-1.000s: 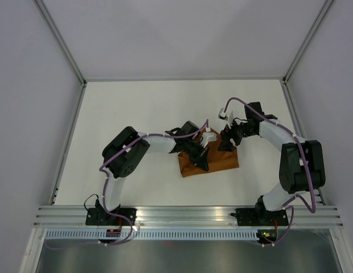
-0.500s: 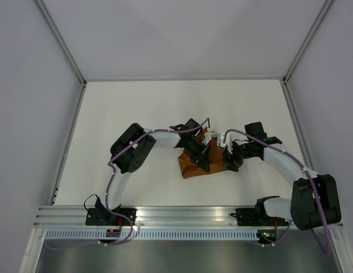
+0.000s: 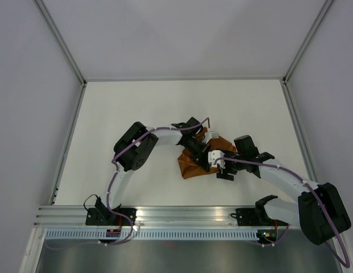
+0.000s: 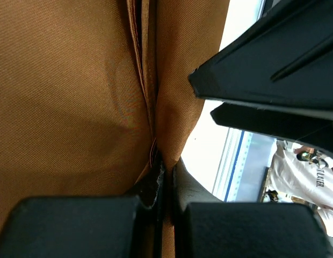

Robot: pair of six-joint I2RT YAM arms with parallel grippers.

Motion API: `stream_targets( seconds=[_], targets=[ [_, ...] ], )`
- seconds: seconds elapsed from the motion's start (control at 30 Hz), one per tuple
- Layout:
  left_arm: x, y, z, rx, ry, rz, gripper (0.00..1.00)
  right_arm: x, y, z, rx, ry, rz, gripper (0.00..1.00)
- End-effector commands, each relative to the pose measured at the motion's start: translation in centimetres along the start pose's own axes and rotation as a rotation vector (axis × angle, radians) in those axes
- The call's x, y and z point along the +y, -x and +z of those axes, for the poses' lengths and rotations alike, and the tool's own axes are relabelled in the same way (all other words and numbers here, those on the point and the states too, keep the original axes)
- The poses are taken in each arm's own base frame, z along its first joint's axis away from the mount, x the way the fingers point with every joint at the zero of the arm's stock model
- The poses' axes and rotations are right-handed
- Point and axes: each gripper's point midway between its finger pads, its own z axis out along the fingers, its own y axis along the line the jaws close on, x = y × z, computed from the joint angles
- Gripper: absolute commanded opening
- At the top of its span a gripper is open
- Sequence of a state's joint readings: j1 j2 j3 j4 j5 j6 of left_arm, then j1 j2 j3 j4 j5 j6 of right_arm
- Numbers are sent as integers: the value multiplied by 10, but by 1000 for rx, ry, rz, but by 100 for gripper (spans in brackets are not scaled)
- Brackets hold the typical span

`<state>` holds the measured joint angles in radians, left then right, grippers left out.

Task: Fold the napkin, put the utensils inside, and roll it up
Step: Roll the napkin at the center of the board.

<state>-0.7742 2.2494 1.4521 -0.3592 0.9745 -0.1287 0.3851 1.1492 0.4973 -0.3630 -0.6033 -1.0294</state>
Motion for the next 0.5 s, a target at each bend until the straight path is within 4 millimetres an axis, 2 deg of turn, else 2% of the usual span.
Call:
stream_targets(
  seconds=[0.0, 0.2, 0.37, 0.47],
  targets=[
    [41, -30, 5, 76, 155, -176, 2, -12, 5, 6, -11, -49, -84, 79],
    [42, -29, 6, 83, 149, -190, 2, -5, 1, 18, 4, -25, -107, 78],
    [41, -28, 6, 82, 146, -187, 2, -7, -7, 23, 26, -32, -100, 76],
    [41, -28, 6, 85, 143, -185, 2, -6, -11, 26, 35, -24, -90, 70]
  ],
)
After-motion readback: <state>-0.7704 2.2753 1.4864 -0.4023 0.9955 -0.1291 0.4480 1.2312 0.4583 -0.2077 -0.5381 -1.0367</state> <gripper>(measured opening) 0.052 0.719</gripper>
